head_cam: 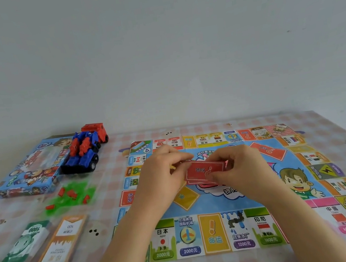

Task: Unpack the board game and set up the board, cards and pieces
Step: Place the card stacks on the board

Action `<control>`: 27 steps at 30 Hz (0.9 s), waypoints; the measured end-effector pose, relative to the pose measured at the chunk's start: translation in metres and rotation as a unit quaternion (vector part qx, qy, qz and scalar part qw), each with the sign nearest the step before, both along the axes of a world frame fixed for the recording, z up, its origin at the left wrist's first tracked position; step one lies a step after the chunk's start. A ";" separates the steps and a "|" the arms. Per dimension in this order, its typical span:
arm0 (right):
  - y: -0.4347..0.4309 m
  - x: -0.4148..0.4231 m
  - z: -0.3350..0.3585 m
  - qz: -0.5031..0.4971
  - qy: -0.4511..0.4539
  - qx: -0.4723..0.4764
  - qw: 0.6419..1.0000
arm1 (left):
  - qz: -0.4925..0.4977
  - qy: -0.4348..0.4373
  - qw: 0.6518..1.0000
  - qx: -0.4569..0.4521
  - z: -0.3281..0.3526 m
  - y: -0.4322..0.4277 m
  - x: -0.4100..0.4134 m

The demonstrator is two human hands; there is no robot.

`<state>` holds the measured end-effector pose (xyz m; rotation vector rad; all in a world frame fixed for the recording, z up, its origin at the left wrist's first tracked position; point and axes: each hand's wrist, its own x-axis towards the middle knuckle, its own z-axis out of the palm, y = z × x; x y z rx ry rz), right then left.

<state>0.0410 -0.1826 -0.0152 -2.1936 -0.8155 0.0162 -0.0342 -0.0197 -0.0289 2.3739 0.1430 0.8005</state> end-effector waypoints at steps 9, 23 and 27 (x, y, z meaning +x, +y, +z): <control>0.000 0.003 -0.001 -0.012 -0.020 0.016 1.000 | 0.004 0.047 0.999 0.013 -0.001 -0.001 0.001; 0.001 0.006 -0.006 0.003 -0.011 0.010 1.000 | 0.044 0.073 0.996 -0.021 0.002 -0.003 -0.002; 0.001 0.006 -0.006 0.000 -0.013 0.016 1.000 | 0.044 0.103 0.993 -0.038 0.003 -0.004 -0.002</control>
